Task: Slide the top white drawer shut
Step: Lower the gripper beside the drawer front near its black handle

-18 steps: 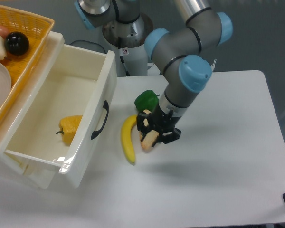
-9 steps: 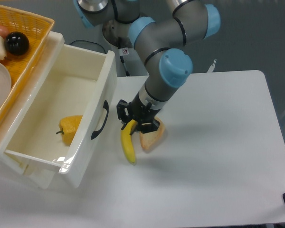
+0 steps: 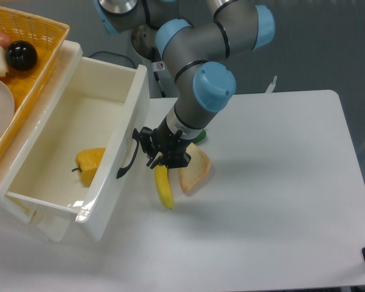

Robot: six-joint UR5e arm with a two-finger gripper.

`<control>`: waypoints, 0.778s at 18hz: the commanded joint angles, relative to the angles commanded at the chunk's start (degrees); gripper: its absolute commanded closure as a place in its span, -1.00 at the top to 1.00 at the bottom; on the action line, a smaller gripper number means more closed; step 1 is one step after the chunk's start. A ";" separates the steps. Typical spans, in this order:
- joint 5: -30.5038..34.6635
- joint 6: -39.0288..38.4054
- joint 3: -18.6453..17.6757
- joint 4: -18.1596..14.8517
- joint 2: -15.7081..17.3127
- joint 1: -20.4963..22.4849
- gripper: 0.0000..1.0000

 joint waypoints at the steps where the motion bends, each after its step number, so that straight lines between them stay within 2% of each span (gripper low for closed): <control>1: 0.00 0.00 0.00 -0.17 0.09 0.00 -0.69; 14: -2.55 0.00 0.09 -1.67 1.50 -1.67 -0.69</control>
